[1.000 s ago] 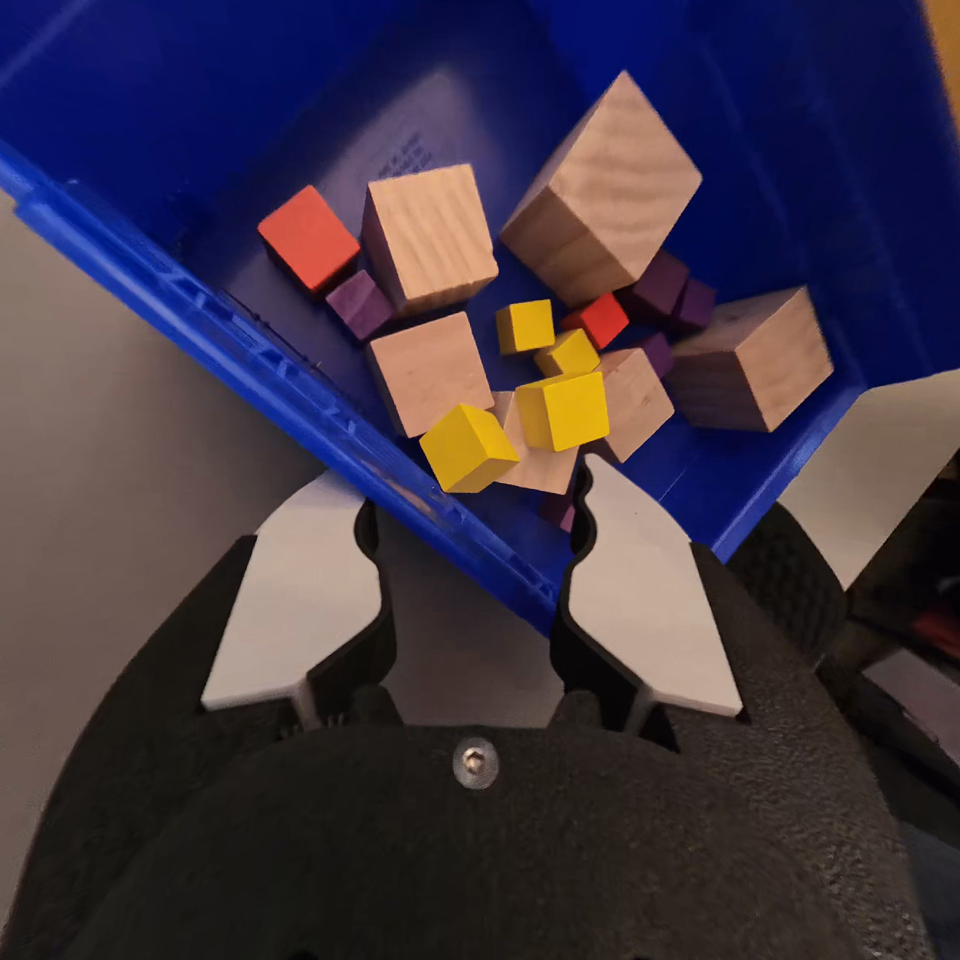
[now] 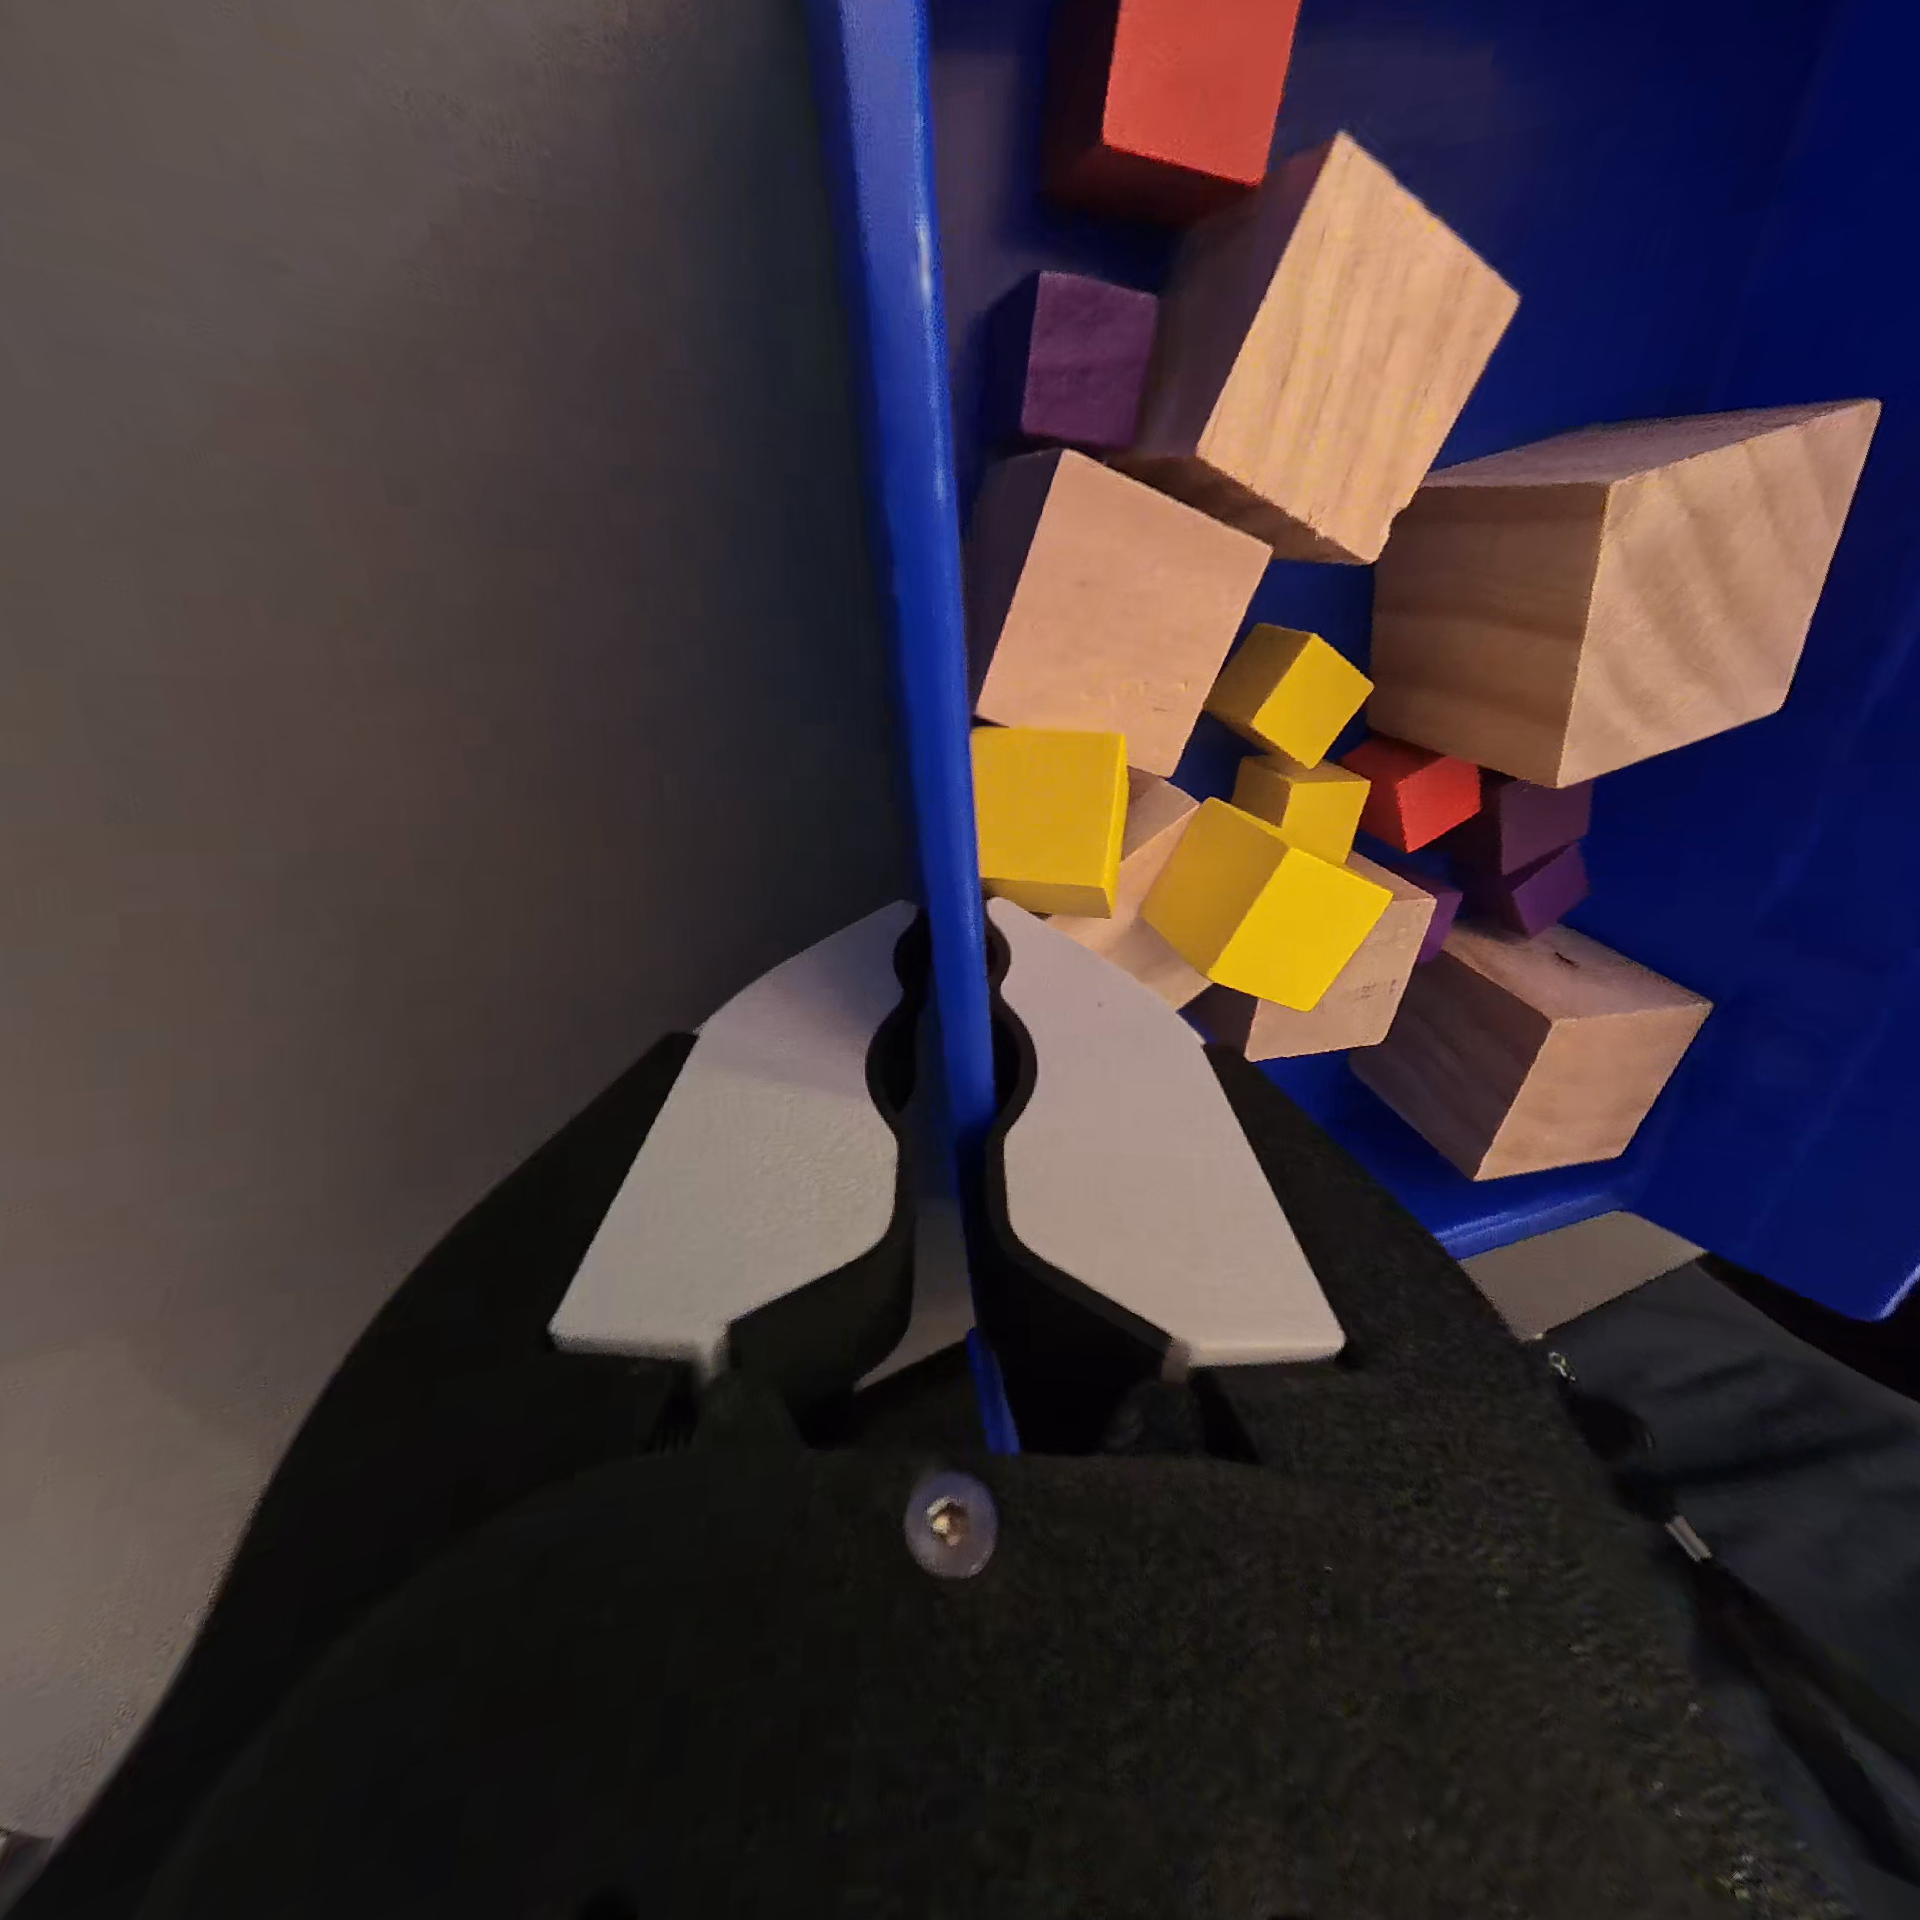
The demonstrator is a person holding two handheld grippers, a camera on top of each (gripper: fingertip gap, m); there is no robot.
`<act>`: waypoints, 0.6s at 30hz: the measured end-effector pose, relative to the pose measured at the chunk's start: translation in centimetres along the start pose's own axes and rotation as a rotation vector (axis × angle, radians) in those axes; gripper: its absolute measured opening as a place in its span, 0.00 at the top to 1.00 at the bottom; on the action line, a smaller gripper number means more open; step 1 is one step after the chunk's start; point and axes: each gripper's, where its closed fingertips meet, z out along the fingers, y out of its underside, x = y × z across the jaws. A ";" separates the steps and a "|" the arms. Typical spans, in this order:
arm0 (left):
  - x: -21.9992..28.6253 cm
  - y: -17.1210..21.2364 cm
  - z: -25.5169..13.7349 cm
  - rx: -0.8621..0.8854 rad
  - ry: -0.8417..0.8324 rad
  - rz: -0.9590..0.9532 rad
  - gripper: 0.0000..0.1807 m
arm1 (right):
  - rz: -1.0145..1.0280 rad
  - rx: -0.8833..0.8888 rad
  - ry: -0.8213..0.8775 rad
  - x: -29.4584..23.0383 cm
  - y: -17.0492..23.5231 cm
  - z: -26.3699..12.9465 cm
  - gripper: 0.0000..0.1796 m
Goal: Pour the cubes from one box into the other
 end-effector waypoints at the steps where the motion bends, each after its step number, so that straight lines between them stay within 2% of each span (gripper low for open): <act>1: -1.5 0.8 -0.5 0.008 0.001 -0.031 0.96 | 0.008 -0.012 -0.027 -0.8 -0.1 0.9 0.96; 5: -7.1 3.4 -2.1 0.050 -0.002 -0.146 0.96 | 0.044 -0.070 -0.078 -3.2 -0.3 4.5 0.96; 10: -12.3 6.1 -3.6 0.074 -0.042 -0.227 0.97 | 0.070 -0.155 -0.036 -5.0 0.0 7.9 0.94; 18: -13.4 7.0 -4.1 0.132 0.066 -0.269 0.93 | 0.042 -0.274 0.004 -6.5 1.0 9.9 0.96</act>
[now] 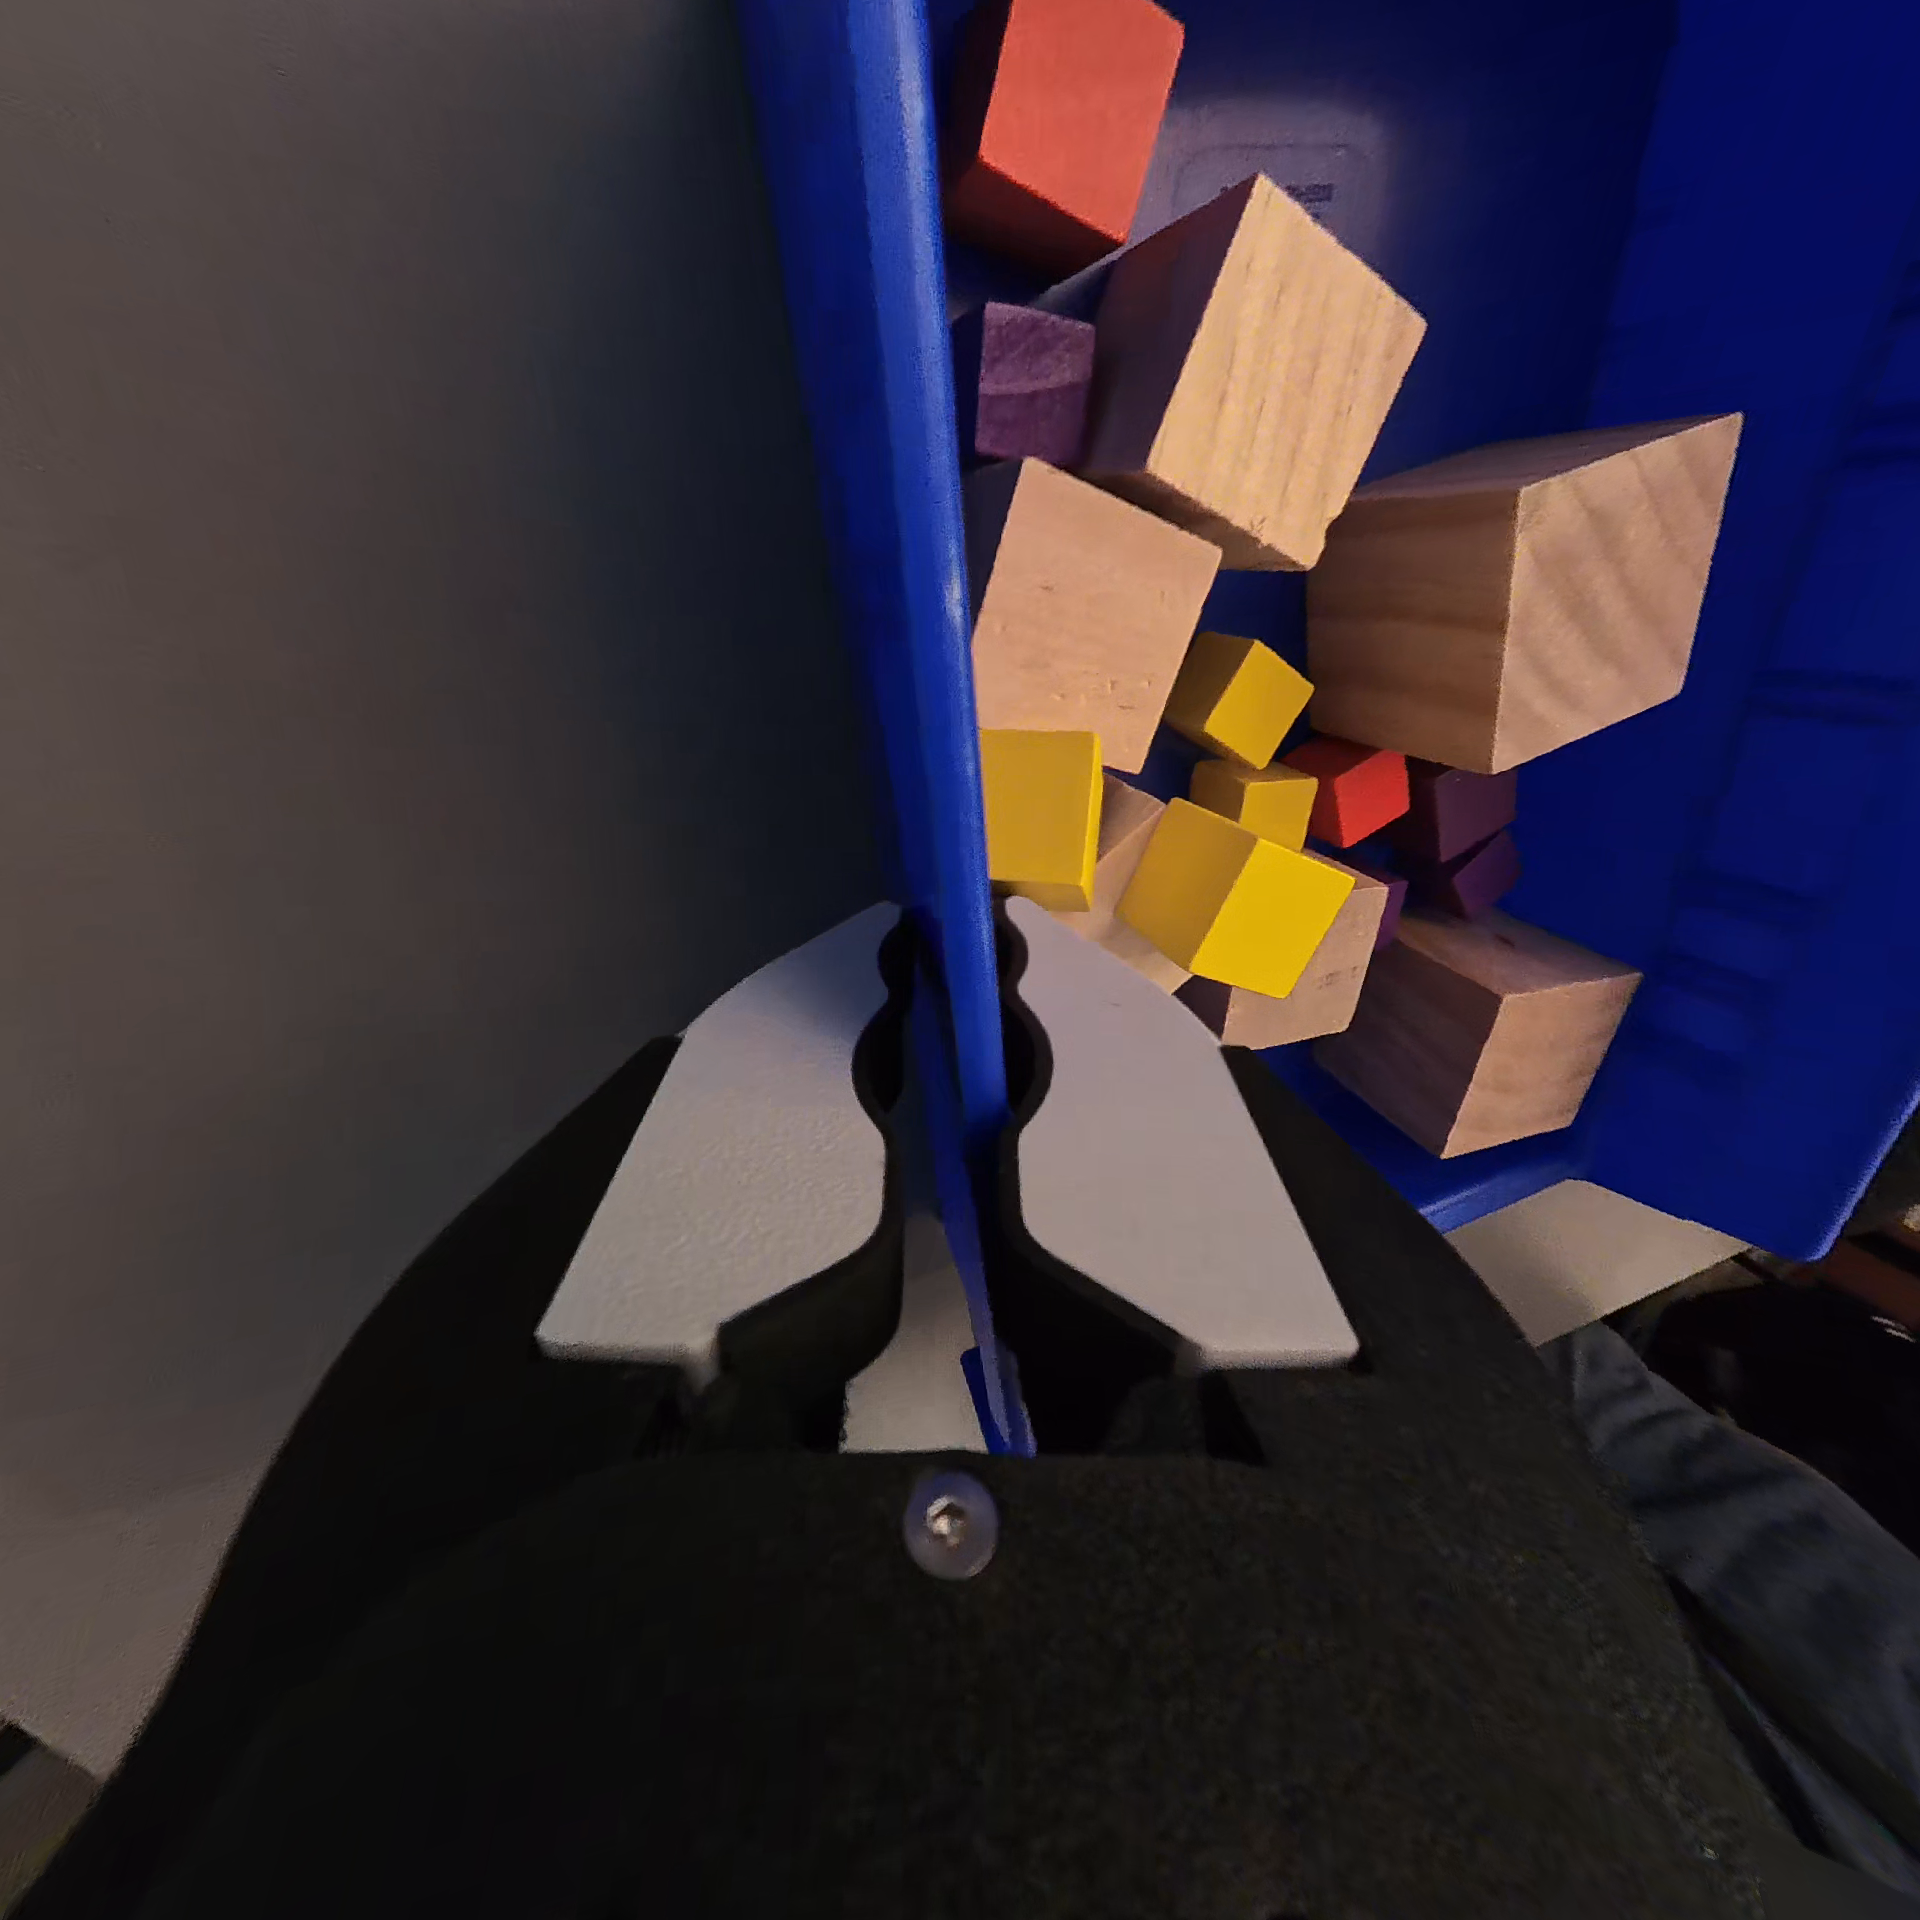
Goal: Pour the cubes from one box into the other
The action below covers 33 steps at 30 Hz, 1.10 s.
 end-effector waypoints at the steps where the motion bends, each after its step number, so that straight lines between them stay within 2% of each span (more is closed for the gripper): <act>1: 0.0 0.0 0.0 0.002 0.000 0.005 0.92 | -0.010 -0.020 0.007 0.1 0.2 0.2 0.96; 5: -0.1 -0.1 0.0 0.004 -0.014 0.033 0.93 | -0.065 -0.062 0.052 0.9 0.6 1.0 0.97; 9: 0.1 -0.2 0.0 0.022 0.024 0.026 0.91 | -0.053 0.058 0.007 0.4 -1.4 0.8 0.94; 11: 0.2 -0.2 0.0 0.037 0.059 0.012 0.90 | -0.036 0.133 0.025 0.7 -2.4 -0.4 0.88; 15: 0.3 -0.3 0.0 0.047 0.077 0.011 0.88 | 0.045 0.355 0.083 -0.7 -4.7 -5.9 0.86; 18: 0.3 -0.2 0.0 0.048 0.051 0.040 0.89 | -0.061 0.695 0.064 -6.7 -6.9 -11.7 0.89; 21: 0.5 -0.3 -0.4 0.071 0.117 0.003 0.88 | -0.324 1.079 0.087 -16.0 -6.9 -17.2 0.88; 23: 0.6 -0.6 -1.4 0.102 0.178 -0.037 0.87 | -0.540 1.234 -0.020 -24.0 -5.4 -17.8 0.80; 24: 0.6 -0.7 -1.8 0.112 0.204 -0.052 0.86 | -0.631 1.242 -0.132 -28.2 -4.6 -16.9 0.76; 25: 0.7 -0.9 -2.2 0.123 0.218 -0.065 0.86 | -0.676 1.172 -0.233 -31.7 -3.9 -15.1 0.72; 27: 0.5 -1.9 -3.2 0.182 0.214 -0.074 0.90 | -0.727 0.925 -0.384 -37.6 -2.4 -10.3 0.70; 28: 0.5 -2.7 -3.8 0.221 0.205 -0.080 0.90 | -0.720 0.828 -0.426 -40.0 -1.9 -8.2 0.70; 30: 0.6 -3.9 -4.6 0.271 0.189 -0.087 0.91 | -0.694 0.747 -0.460 -43.8 -1.9 -4.8 0.70; 33: 0.5 -4.2 -4.3 0.227 0.113 -0.054 0.91 | -0.606 0.636 -0.454 -47.6 -3.2 -0.2 0.69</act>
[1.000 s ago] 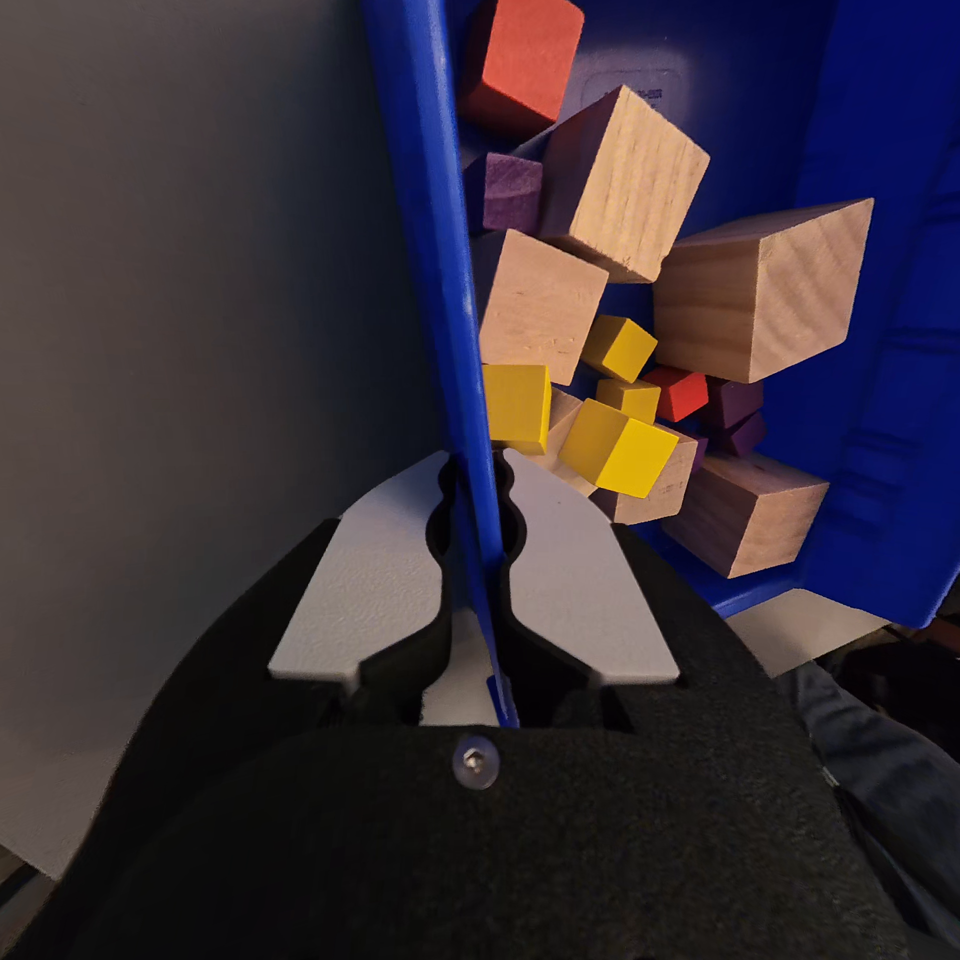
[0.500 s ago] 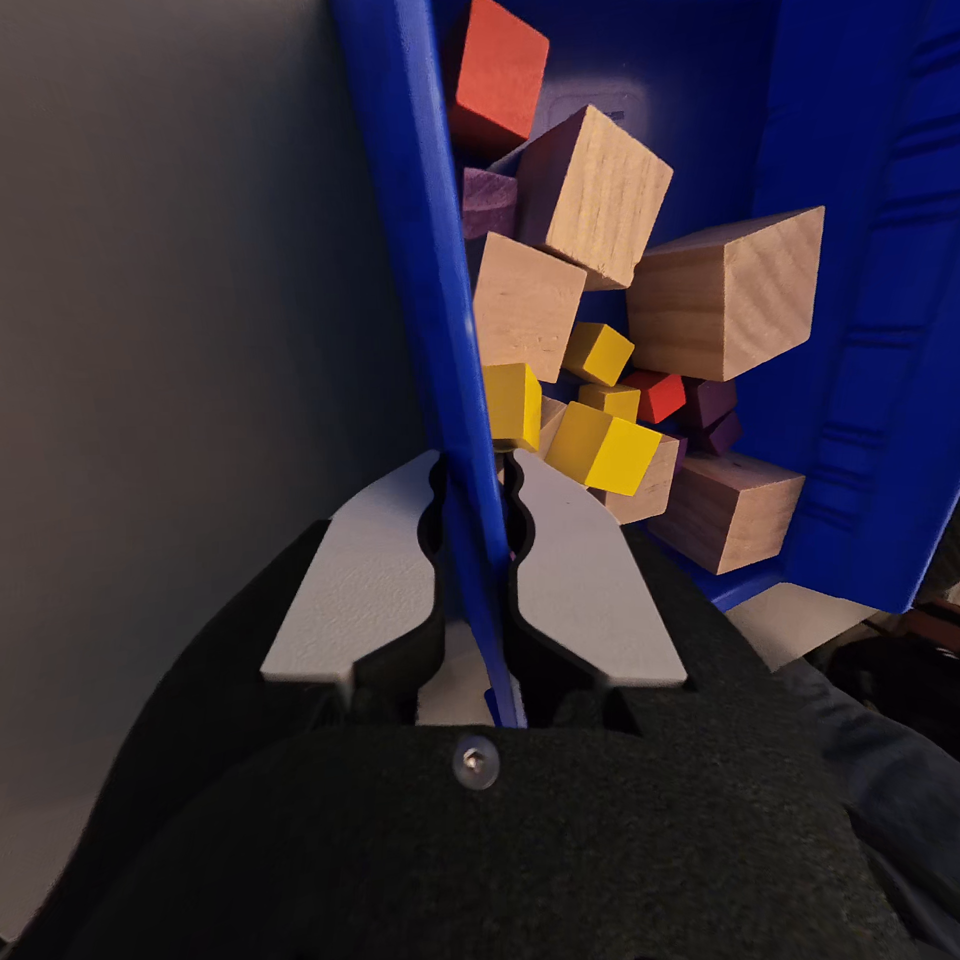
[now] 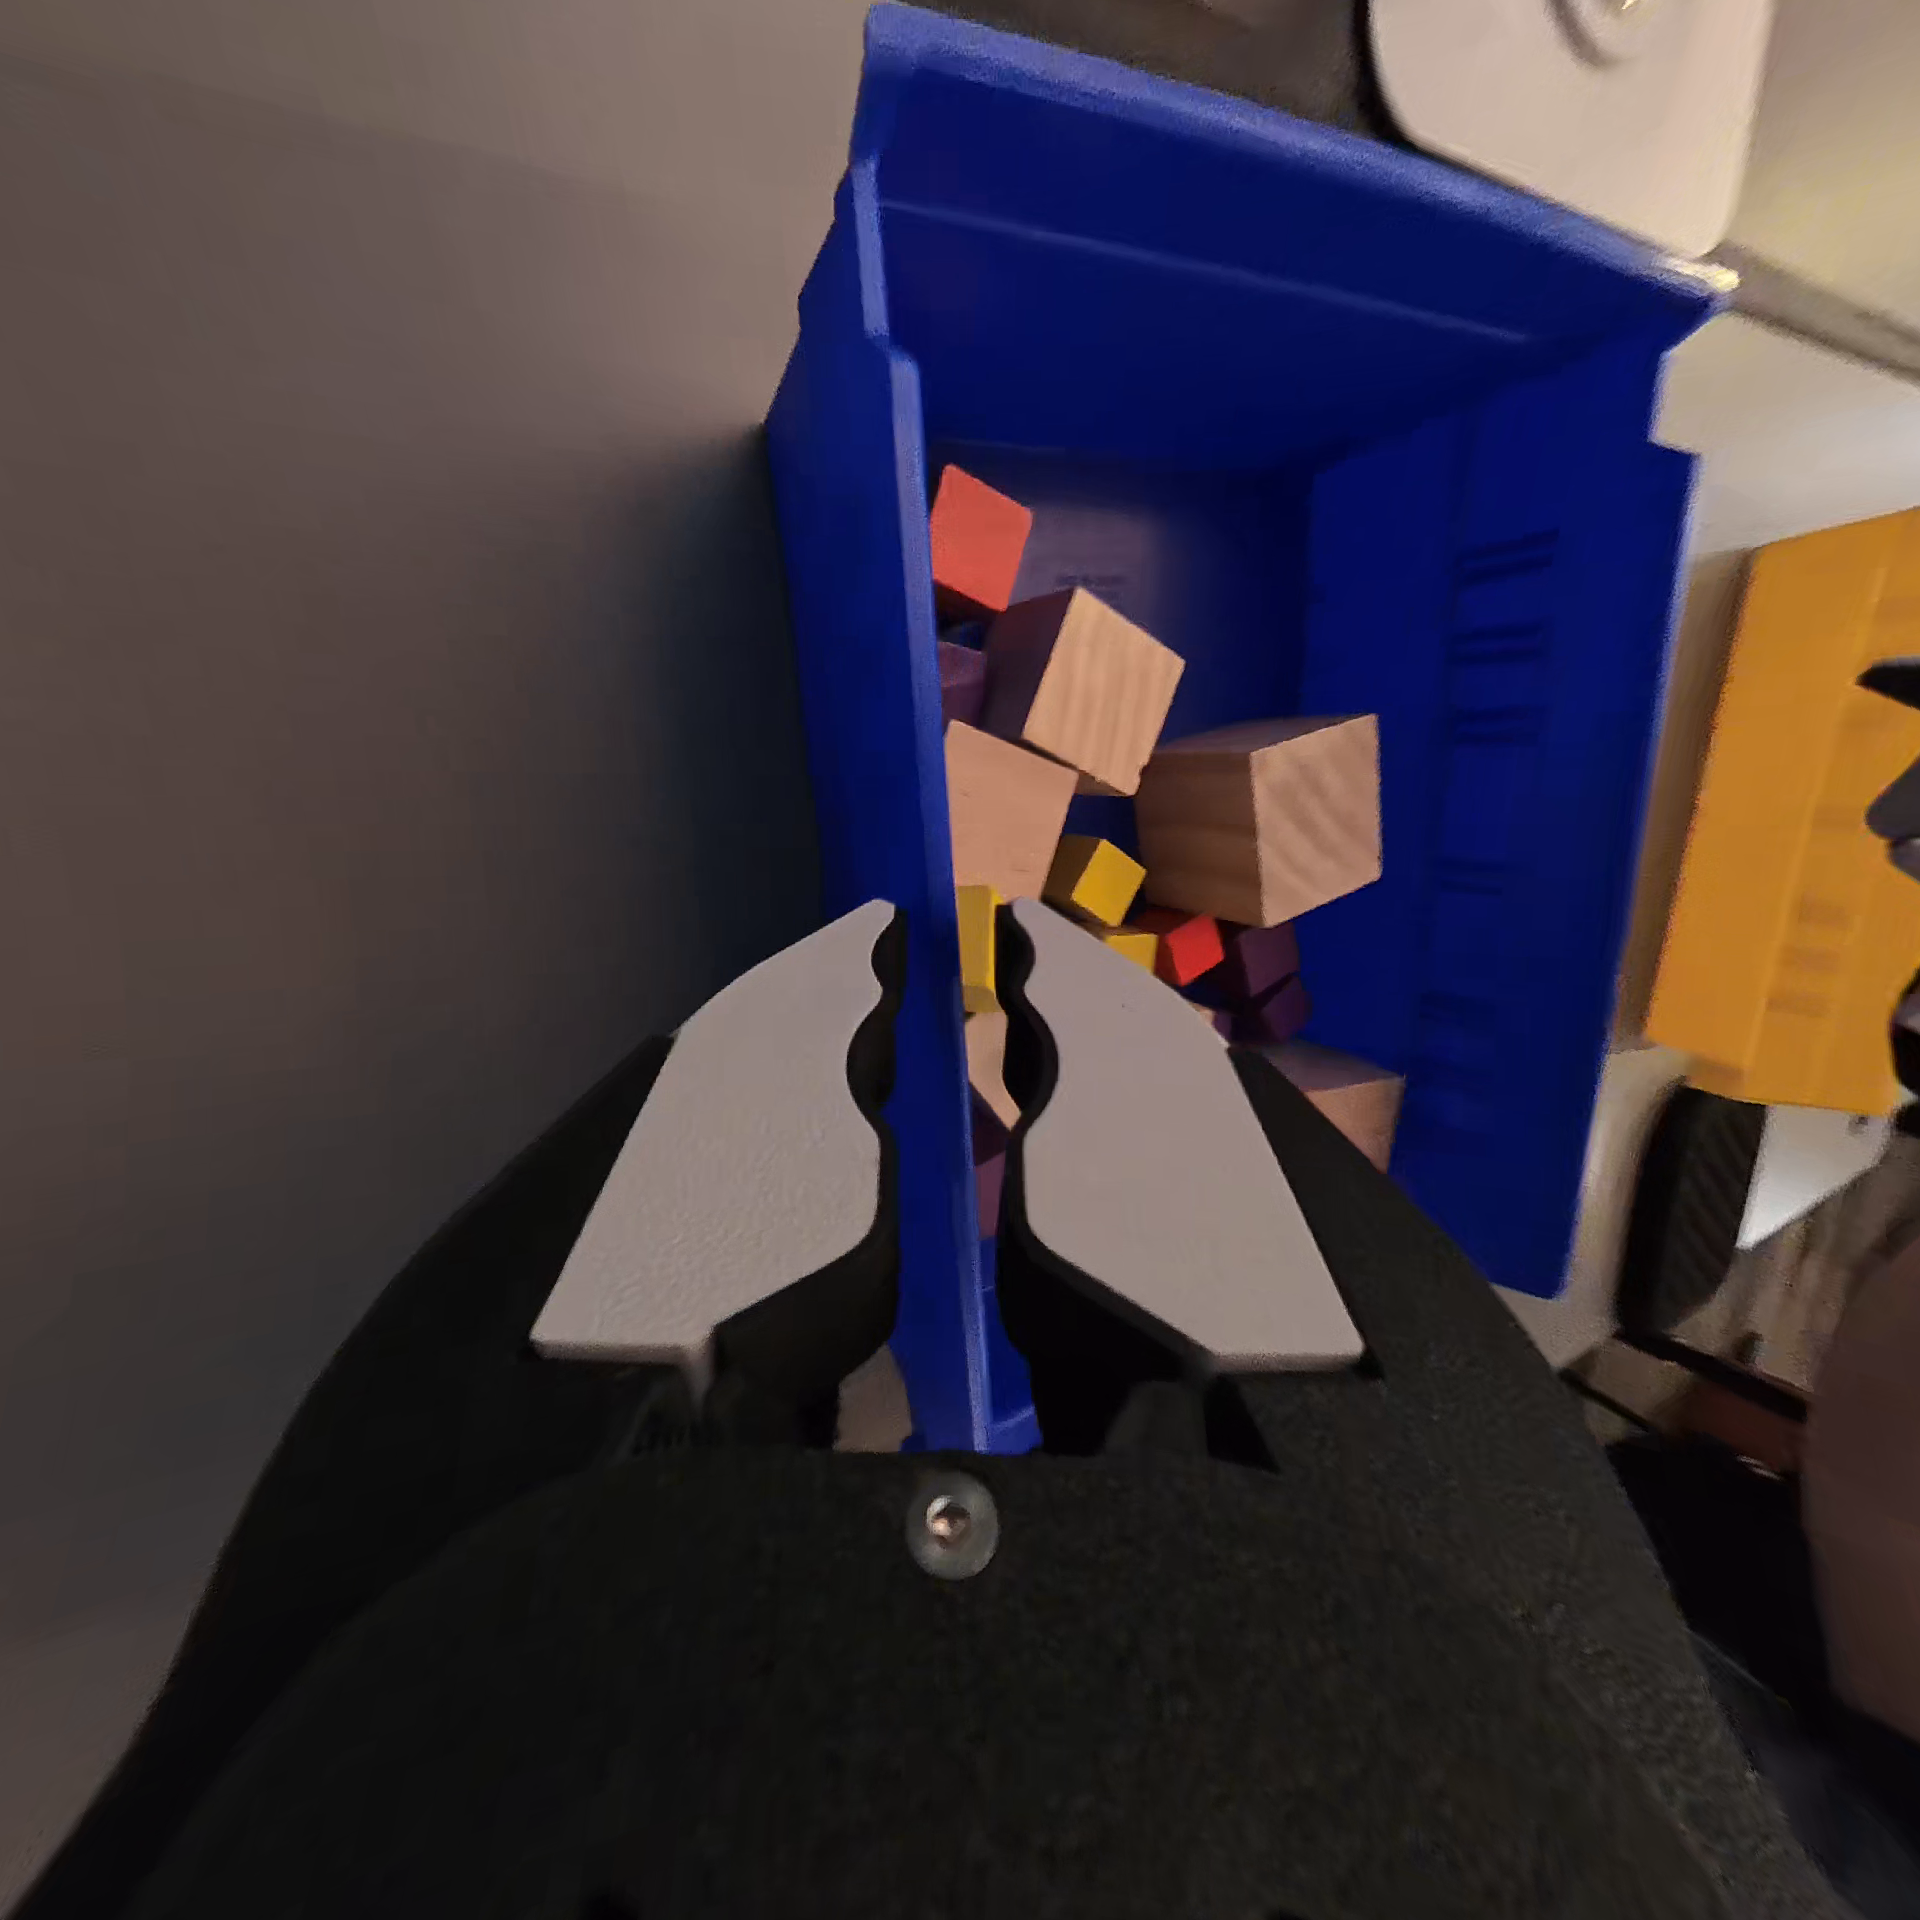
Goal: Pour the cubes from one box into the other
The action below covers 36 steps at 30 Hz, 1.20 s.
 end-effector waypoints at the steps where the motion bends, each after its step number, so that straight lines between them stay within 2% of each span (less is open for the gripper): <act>1: -0.2 -0.2 0.2 -0.005 -0.034 0.015 0.92 | 0.052 -0.047 -0.009 -0.5 0.4 1.7 0.69; 3: -0.6 -0.7 0.5 0.004 -0.088 0.035 0.92 | 0.117 -0.151 0.016 -0.9 1.5 4.3 0.68; 7: -1.0 -0.4 1.7 -0.052 -0.167 0.070 0.94 | 0.078 -0.377 0.246 1.1 4.1 7.0 0.70; 13: -1.7 0.3 2.8 -0.113 -0.287 0.124 0.97 | 0.144 -0.612 0.323 1.1 7.2 8.2 0.88; 16: -1.8 0.9 3.1 -0.159 -0.306 0.123 0.97 | 0.148 -0.638 0.364 1.5 7.2 8.2 0.91; 22: -1.7 1.2 3.2 -0.201 -0.318 0.132 0.98 | 0.216 -0.638 0.288 1.6 7.4 8.5 0.92; 27: -1.0 2.1 3.1 -0.268 -0.370 0.151 0.98 | 0.210 -0.666 0.320 2.1 7.6 8.0 0.96; 36: 4.9 3.0 3.5 -0.358 -0.422 0.224 0.97 | 0.286 -0.716 0.256 4.4 9.4 3.3 0.96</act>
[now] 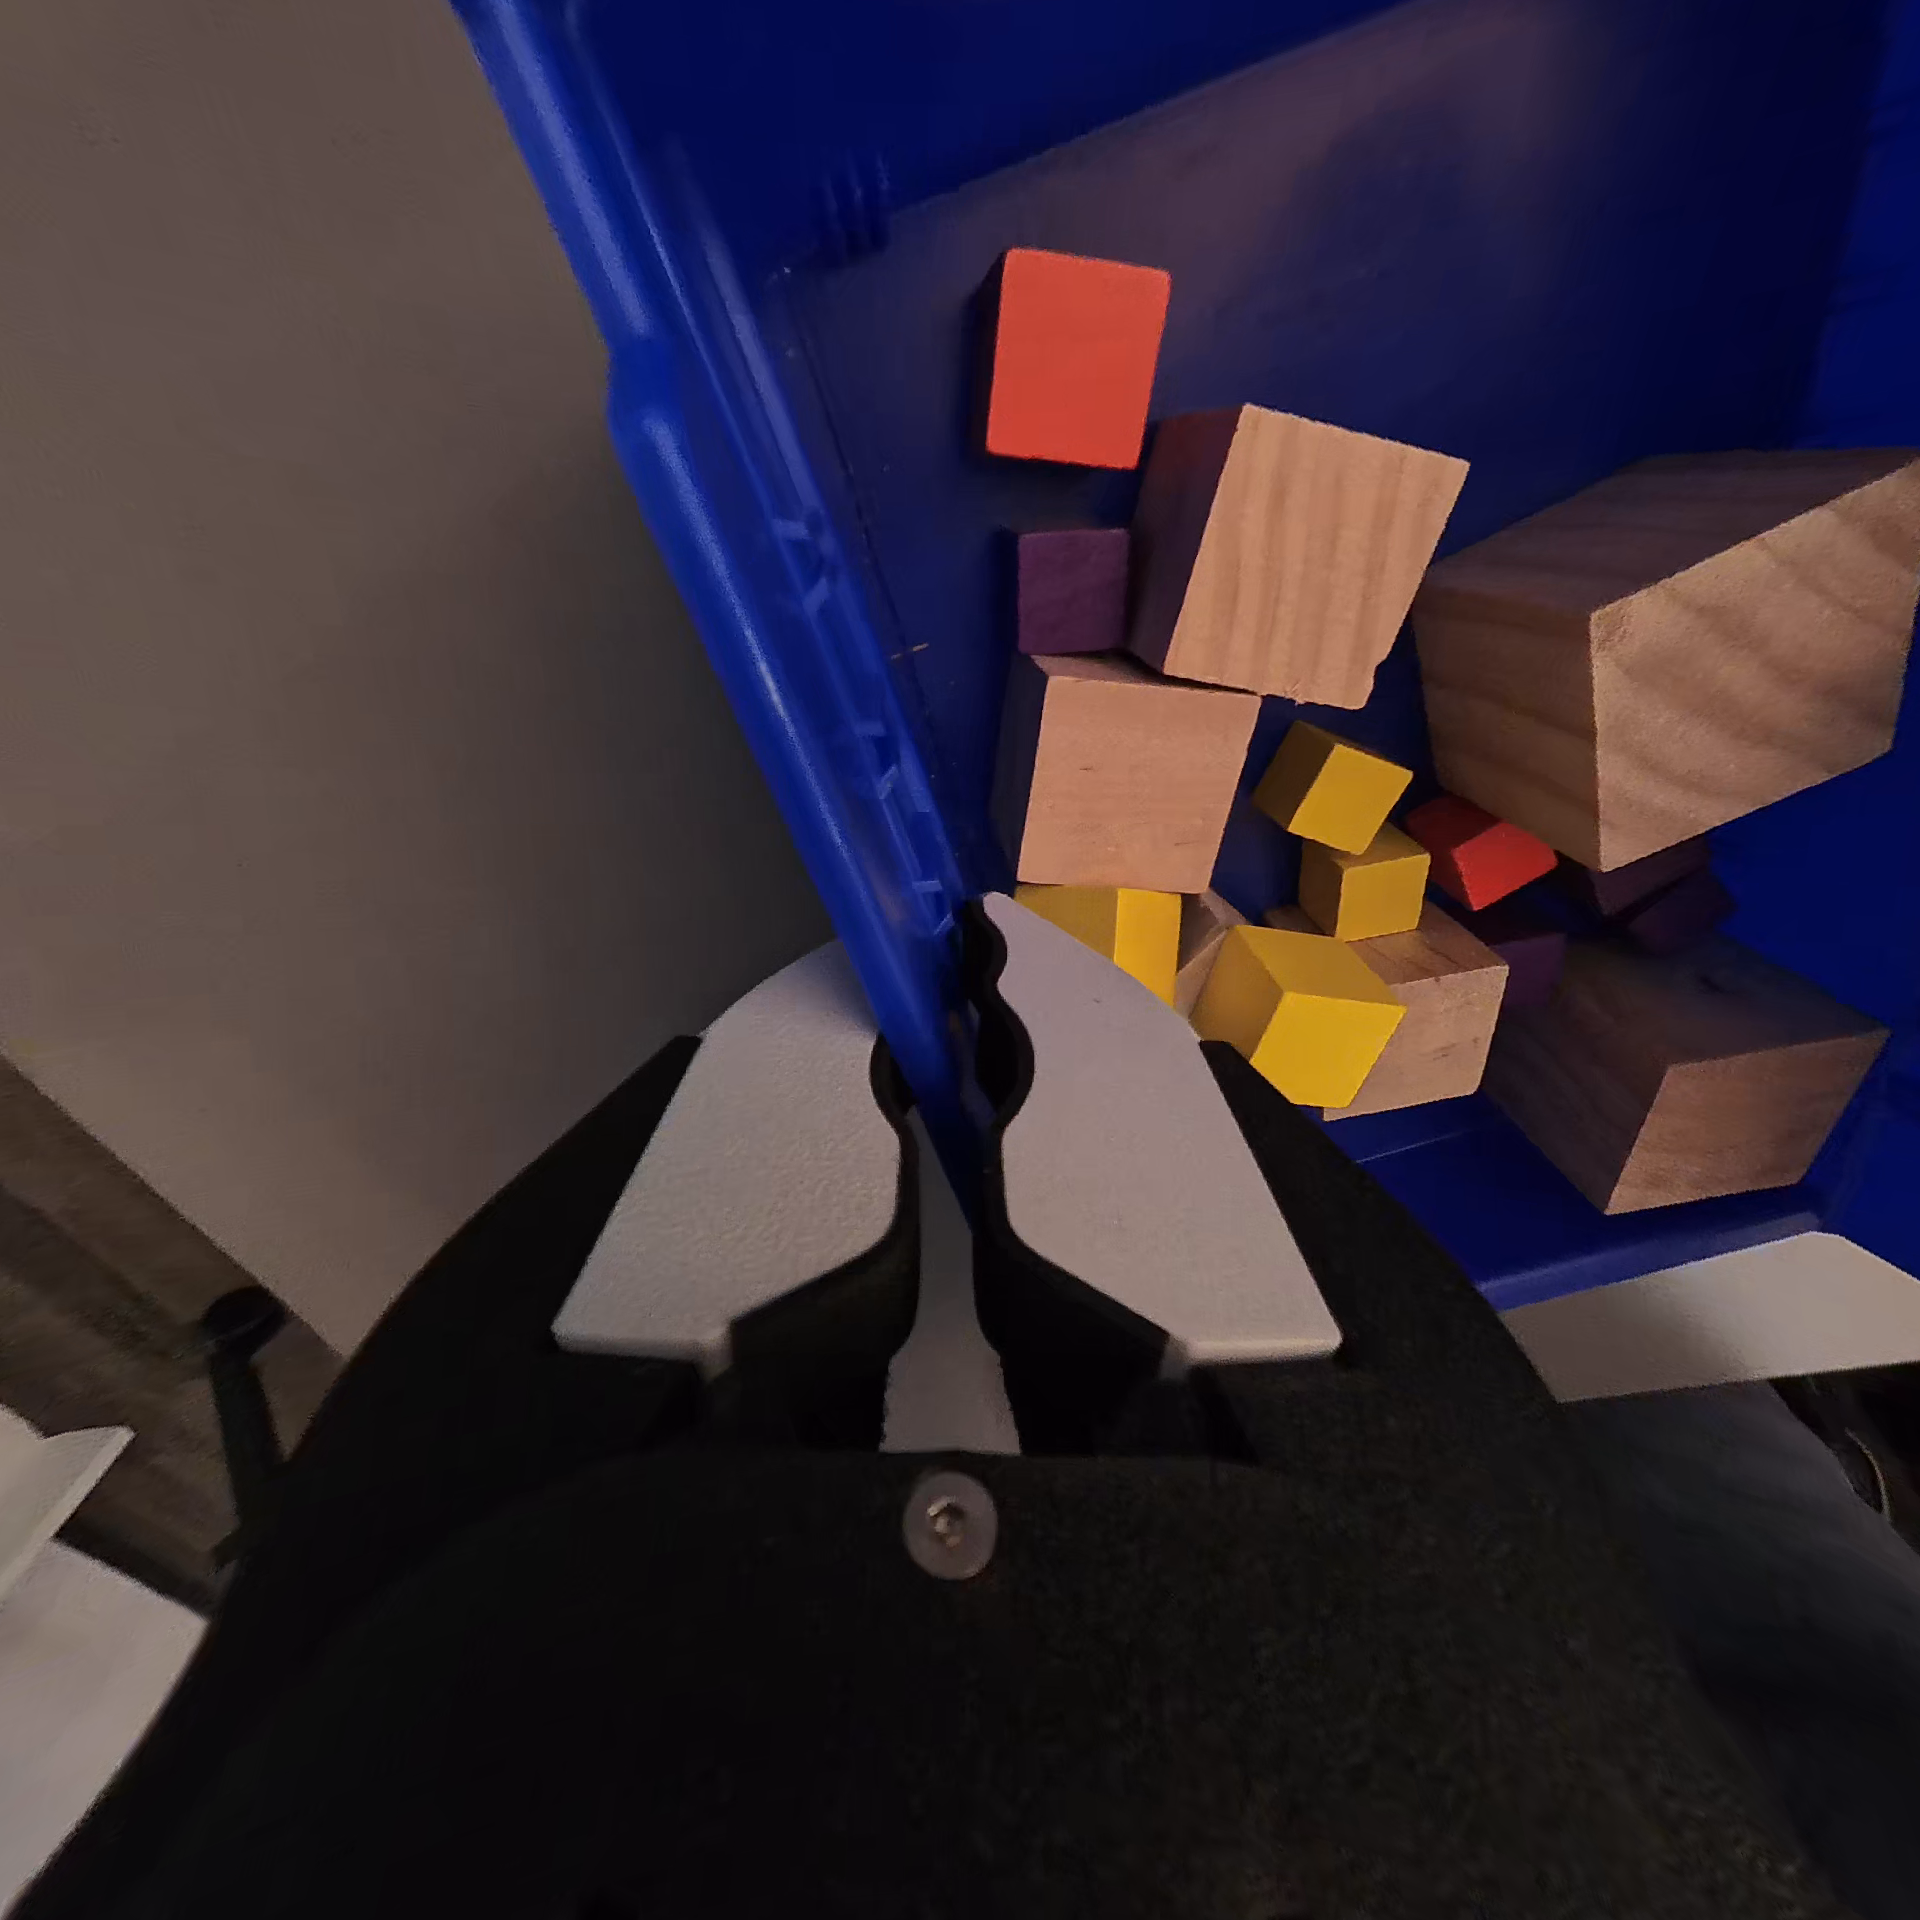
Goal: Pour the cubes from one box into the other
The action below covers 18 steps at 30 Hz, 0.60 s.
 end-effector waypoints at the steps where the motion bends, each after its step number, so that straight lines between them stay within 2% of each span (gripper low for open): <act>1: 0.9 -0.3 -0.6 -0.005 -0.013 0.013 0.97 | 0.008 -0.004 -0.008 0.7 0.4 -0.7 0.96; 5: 6.0 -2.7 -4.5 0.021 -0.021 0.058 0.97 | 0.036 0.021 -0.008 4.6 1.7 -5.8 0.96; 12: 18.5 -8.9 -14.7 0.133 -0.040 0.193 0.97 | 0.111 0.159 0.023 14.2 5.0 -19.1 0.96; 15: 25.4 -11.5 -16.3 0.177 0.015 0.257 0.97 | 0.185 0.187 0.095 19.8 7.8 -23.9 0.96; 18: 32.0 -13.6 -16.0 0.198 0.105 0.313 0.97 | 0.254 0.201 0.187 25.4 11.0 -27.1 0.96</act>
